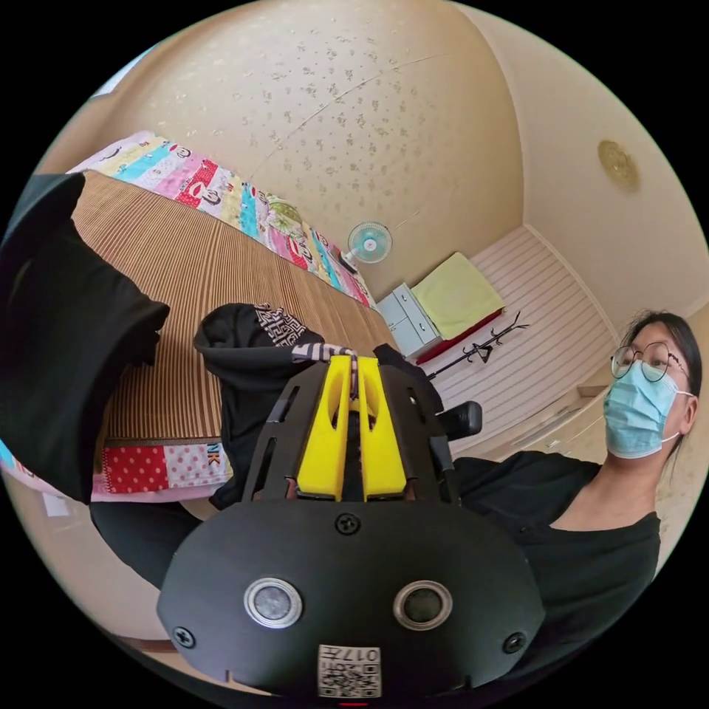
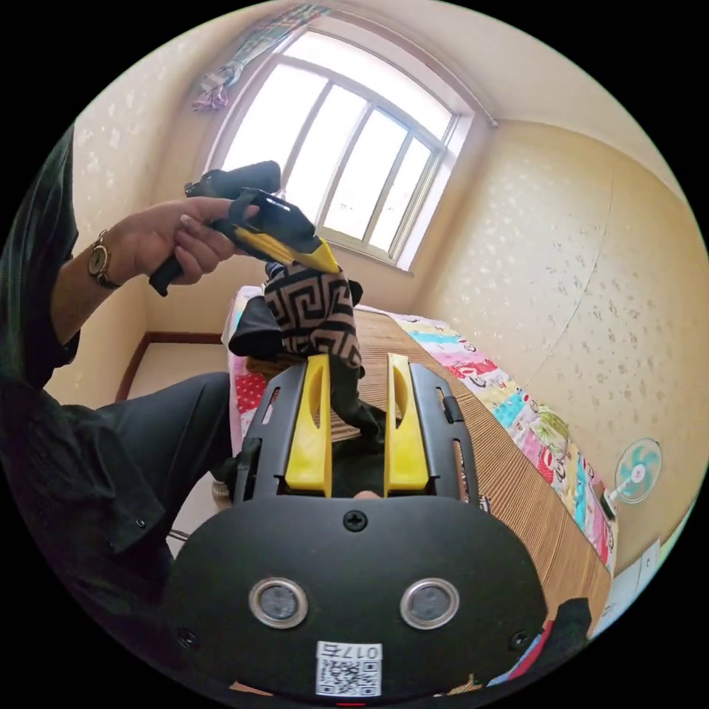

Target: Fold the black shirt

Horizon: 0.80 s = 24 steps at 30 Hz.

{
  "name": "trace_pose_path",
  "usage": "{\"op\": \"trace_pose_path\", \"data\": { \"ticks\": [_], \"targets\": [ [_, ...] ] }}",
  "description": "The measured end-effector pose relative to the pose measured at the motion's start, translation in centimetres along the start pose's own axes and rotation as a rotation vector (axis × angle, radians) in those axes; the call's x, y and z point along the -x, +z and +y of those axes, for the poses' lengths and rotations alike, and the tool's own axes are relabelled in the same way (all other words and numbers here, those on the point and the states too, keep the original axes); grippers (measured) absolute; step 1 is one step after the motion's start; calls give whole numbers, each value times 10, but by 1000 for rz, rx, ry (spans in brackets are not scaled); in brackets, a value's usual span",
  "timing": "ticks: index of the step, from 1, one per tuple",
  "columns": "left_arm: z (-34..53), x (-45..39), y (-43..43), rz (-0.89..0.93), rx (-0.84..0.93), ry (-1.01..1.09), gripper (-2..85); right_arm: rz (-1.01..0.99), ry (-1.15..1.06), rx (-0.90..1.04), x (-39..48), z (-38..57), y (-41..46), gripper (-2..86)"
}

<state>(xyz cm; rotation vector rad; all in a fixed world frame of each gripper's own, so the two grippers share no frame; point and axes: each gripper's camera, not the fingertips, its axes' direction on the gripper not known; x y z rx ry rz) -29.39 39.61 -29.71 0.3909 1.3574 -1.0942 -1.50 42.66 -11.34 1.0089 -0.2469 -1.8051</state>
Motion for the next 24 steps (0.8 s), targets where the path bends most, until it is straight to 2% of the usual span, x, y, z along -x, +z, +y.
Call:
{"op": "trace_pose_path", "data": {
  "ticks": [6,10,13,17,20,22,24],
  "targets": [
    [7,20,-28,11,-56,-39,-6,-16,-246,29,30,-25,18,90],
    [15,38,-48,-12,-109,-76,4,-55,-274,-39,37,-47,27,50],
    [30,51,-74,-61,-191,-94,43,-203,-213,-23,29,-69,53,35],
    [56,68,-104,-198,-283,-197,78,-356,36,-18,-28,-93,102,28],
    [70,77,-110,-170,-309,-216,84,-406,237,-64,-106,-92,125,26],
    [75,84,-100,-137,-283,-227,78,-408,334,-123,-161,-76,125,26],
    [75,91,-69,-92,-175,-230,76,-400,601,-245,-238,-20,116,25]
  ]
}}
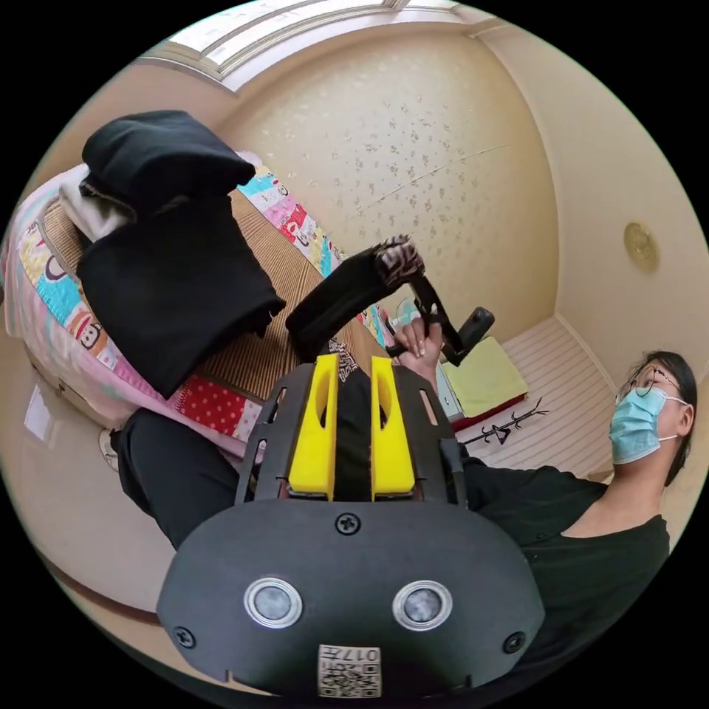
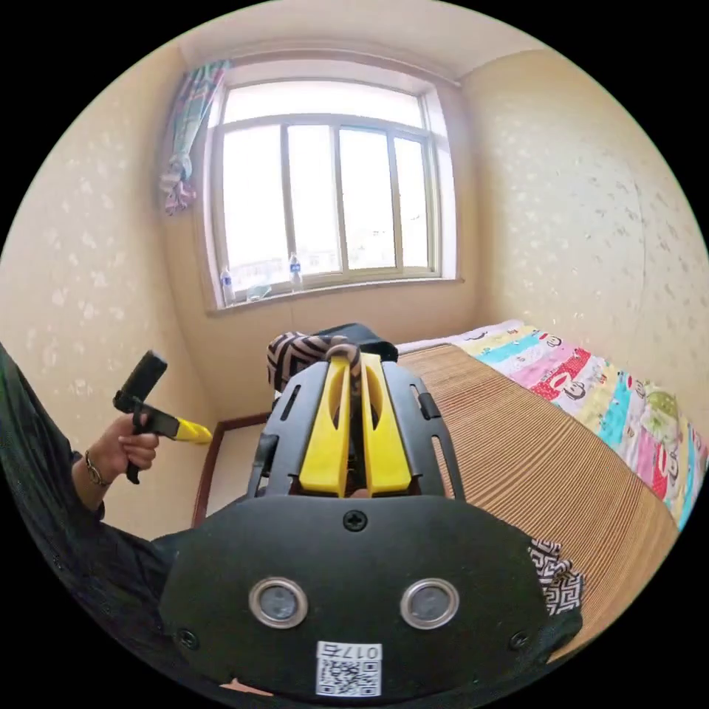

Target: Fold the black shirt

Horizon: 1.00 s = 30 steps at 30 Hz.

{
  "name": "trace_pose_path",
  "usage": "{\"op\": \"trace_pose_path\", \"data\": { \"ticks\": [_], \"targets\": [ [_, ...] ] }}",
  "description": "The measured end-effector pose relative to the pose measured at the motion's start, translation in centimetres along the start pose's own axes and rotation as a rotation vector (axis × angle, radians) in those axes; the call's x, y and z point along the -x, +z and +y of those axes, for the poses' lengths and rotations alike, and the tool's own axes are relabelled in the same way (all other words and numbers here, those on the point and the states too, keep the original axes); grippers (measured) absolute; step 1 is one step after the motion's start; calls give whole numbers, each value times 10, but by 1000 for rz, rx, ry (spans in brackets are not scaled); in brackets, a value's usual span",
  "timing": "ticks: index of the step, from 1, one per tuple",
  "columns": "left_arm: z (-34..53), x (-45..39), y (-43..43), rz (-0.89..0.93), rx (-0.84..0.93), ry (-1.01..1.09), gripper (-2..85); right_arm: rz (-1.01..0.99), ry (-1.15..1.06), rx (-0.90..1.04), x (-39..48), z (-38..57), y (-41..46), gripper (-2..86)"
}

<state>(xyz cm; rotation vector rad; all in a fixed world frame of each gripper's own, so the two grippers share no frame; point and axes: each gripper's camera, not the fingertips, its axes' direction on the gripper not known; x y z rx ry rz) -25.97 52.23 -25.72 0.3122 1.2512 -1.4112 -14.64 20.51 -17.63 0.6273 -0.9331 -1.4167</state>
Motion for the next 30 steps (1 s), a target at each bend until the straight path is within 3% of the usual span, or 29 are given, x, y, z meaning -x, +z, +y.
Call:
{"op": "trace_pose_path", "data": {
  "ticks": [5,8,11,19,23,28,30],
  "targets": [
    [14,11,78,38,203,-23,77,170,501,-337,-161,120,-116,26],
    [22,19,132,29,303,-38,81,507,763,-230,-218,213,-151,28],
    [20,28,165,-33,301,-41,84,637,821,53,-248,250,-149,29],
    [-12,31,214,-347,288,76,96,584,815,56,-262,231,-165,41],
    [-10,46,256,-399,406,74,95,617,818,214,-264,225,-169,72],
    [-3,50,279,-429,444,77,82,904,645,337,-221,204,-191,93],
    [-4,59,289,-402,477,52,50,1050,675,553,-230,216,-186,92]
  ]
}}
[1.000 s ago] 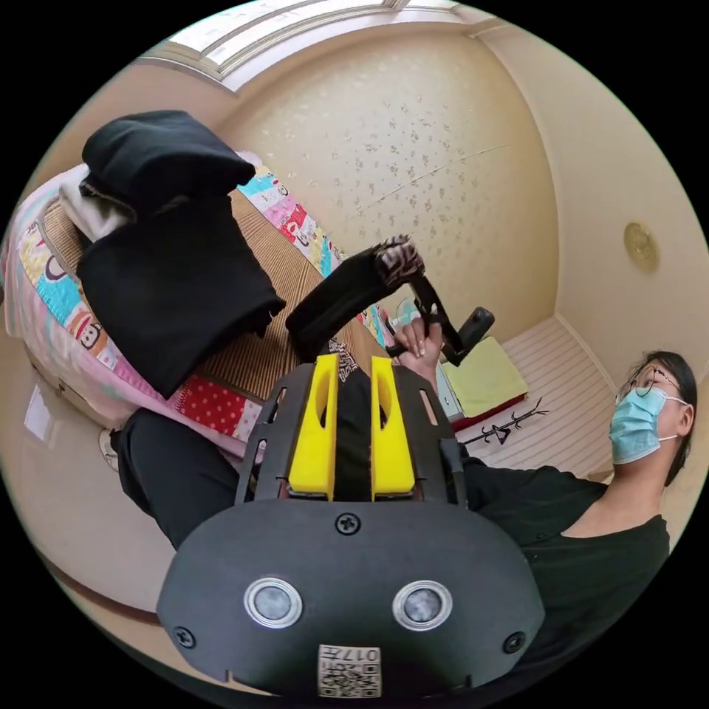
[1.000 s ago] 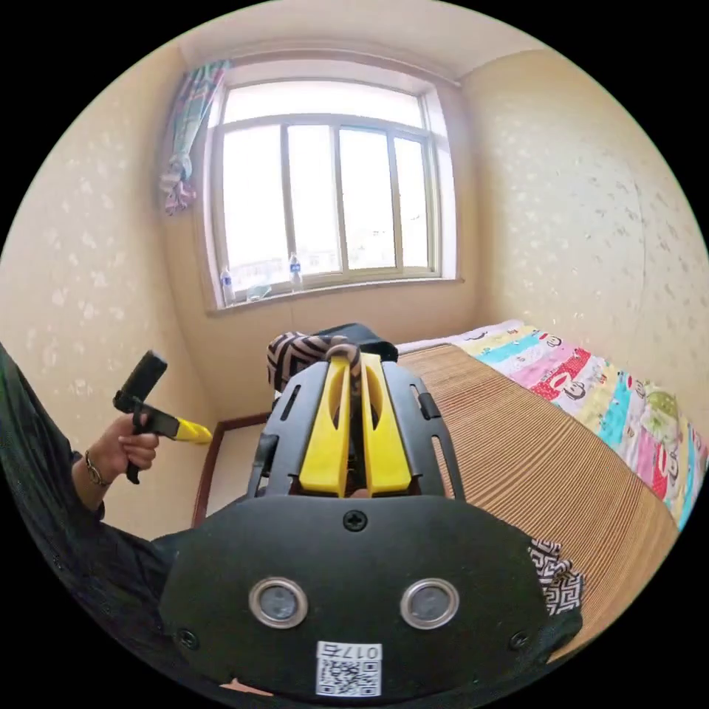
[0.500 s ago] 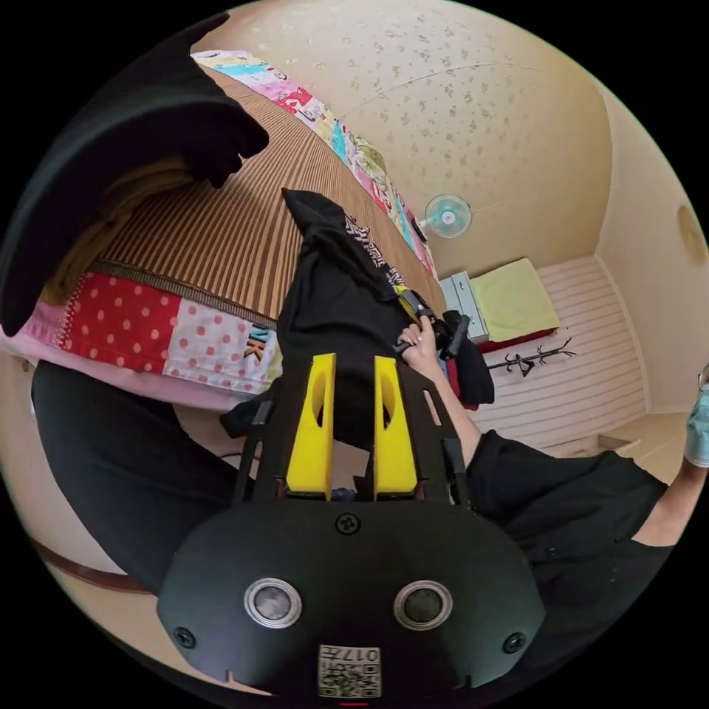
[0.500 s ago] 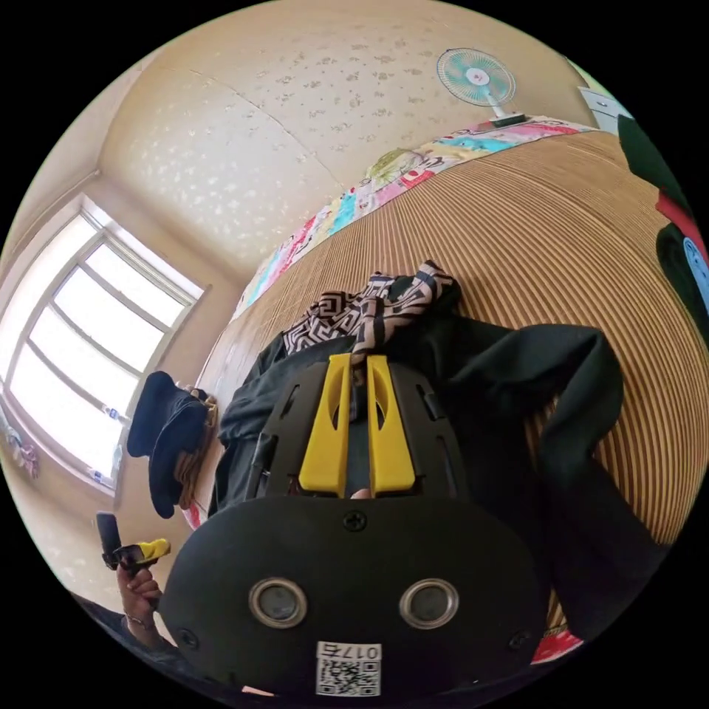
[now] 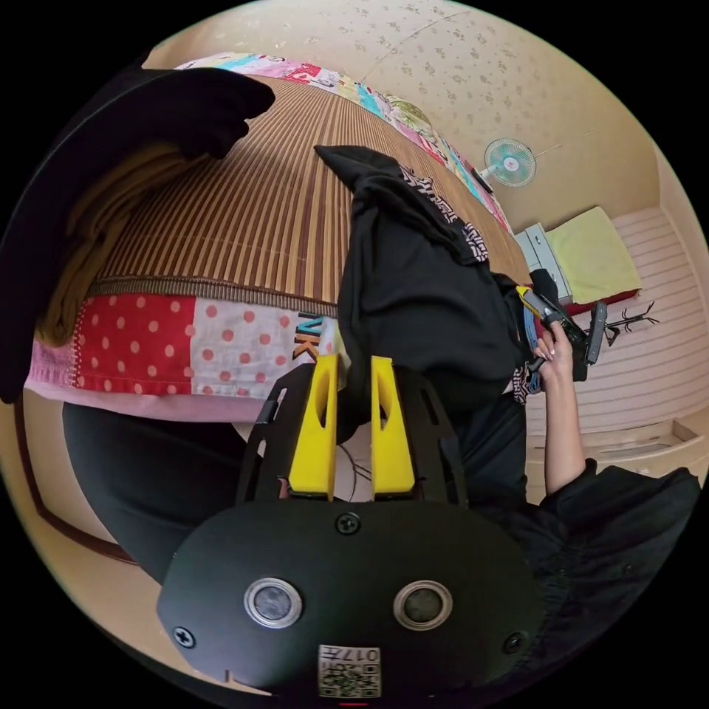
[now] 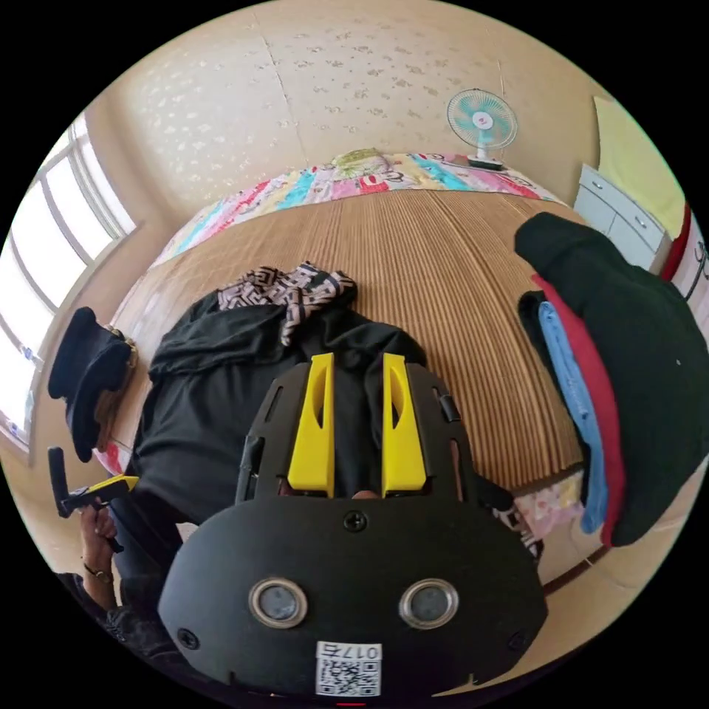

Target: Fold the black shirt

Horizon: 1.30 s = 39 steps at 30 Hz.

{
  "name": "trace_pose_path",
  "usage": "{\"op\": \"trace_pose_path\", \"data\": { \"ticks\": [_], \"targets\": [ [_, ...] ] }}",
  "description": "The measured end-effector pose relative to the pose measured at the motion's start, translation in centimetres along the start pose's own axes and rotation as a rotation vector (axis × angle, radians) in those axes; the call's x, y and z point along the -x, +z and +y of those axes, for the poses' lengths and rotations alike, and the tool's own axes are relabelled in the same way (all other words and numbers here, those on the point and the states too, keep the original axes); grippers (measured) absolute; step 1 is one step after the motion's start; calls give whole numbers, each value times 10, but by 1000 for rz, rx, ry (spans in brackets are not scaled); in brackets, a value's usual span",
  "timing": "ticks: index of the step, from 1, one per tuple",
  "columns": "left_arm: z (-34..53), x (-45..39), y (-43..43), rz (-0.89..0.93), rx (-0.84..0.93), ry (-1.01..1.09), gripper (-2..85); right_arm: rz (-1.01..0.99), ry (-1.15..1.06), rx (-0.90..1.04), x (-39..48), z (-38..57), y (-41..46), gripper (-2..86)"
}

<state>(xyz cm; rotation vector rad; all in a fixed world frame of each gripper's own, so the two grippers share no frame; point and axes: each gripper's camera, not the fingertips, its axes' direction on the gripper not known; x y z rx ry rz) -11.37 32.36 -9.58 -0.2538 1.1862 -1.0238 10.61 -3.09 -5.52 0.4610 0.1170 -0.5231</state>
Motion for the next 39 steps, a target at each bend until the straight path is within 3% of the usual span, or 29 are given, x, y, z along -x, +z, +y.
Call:
{"op": "trace_pose_path", "data": {
  "ticks": [3,9,13,16,19,24,29,35,37,39],
  "targets": [
    [-8,3,2,30,15,25,7,124,-79,141,1,-1,25,75],
    [-1,-4,-23,6,-44,61,-7,500,23,-69,-16,-5,-18,18],
    [7,8,-9,-36,9,-30,-4,598,106,58,-36,-8,-2,16],
    [9,22,-4,-7,0,-129,14,378,166,-18,-33,3,-17,27],
    [7,22,-12,-67,-53,-152,32,73,67,-114,-7,7,-29,52],
    [-25,-3,-24,-9,-145,-6,59,-255,-158,-99,60,-11,-18,78],
    [-94,-29,-22,79,-163,105,69,-335,-239,-44,107,-19,-7,81],
    [-202,-15,-6,-52,-128,-1,99,-404,-232,-4,124,-2,-2,84],
    [-229,1,6,-45,-75,-86,100,-473,-305,-4,130,8,-4,88],
    [-254,8,13,1,-64,-120,101,-598,-558,-67,155,33,-22,94]
  ]
}}
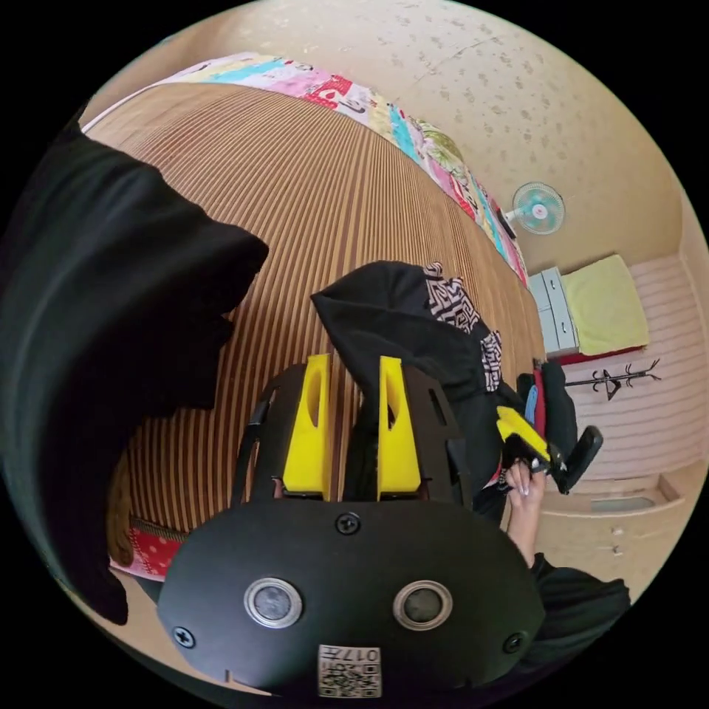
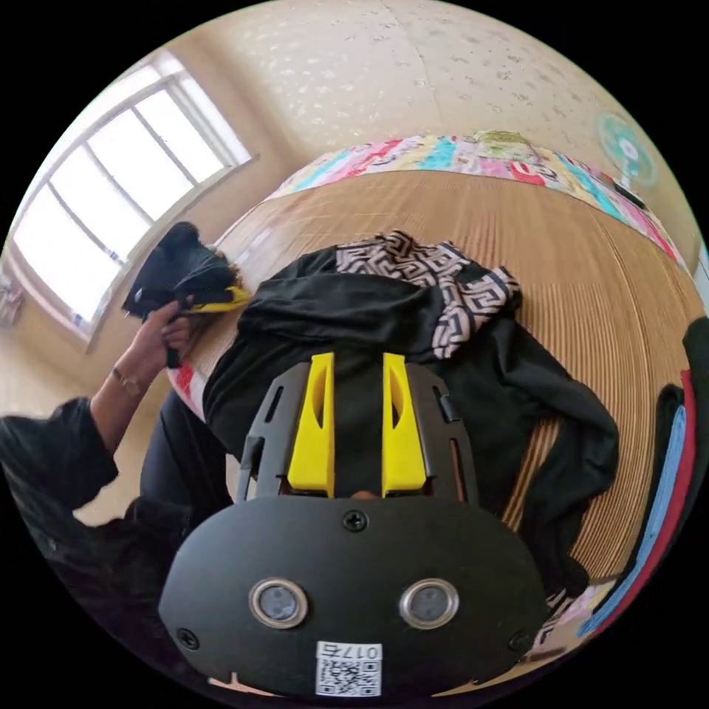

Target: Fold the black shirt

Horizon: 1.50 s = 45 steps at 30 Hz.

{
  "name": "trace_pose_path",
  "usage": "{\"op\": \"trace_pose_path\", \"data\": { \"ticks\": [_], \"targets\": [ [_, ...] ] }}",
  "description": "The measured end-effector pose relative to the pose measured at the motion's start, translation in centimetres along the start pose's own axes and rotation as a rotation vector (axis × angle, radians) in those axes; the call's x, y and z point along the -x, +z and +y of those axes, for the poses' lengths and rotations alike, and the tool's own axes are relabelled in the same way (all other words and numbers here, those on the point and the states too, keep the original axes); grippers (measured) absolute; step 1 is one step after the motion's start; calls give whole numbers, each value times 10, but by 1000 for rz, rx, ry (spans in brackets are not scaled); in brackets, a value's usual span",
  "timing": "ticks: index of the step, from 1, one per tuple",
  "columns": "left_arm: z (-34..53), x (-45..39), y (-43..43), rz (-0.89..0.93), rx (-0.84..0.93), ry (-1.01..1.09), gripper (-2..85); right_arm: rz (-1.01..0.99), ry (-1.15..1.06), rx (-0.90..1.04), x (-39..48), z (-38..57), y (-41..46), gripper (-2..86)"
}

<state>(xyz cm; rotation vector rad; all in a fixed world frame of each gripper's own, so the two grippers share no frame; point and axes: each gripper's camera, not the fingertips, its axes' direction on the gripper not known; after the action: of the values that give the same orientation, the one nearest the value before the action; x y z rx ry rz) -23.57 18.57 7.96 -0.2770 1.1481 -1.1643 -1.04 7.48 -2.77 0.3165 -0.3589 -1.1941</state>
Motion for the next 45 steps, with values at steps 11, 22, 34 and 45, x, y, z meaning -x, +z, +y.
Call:
{"op": "trace_pose_path", "data": {
  "ticks": [11,22,34,45],
  "targets": [
    [-52,-21,25,-204,77,65,27,1,-328,8,123,-66,68,112],
    [-62,-34,22,-433,21,148,3,-282,-58,280,110,-110,183,121],
    [46,-14,-38,-153,-213,92,67,193,310,-153,-13,-49,20,73],
    [122,21,-80,83,-312,-27,64,499,309,173,-62,-51,78,71]
  ]
}}
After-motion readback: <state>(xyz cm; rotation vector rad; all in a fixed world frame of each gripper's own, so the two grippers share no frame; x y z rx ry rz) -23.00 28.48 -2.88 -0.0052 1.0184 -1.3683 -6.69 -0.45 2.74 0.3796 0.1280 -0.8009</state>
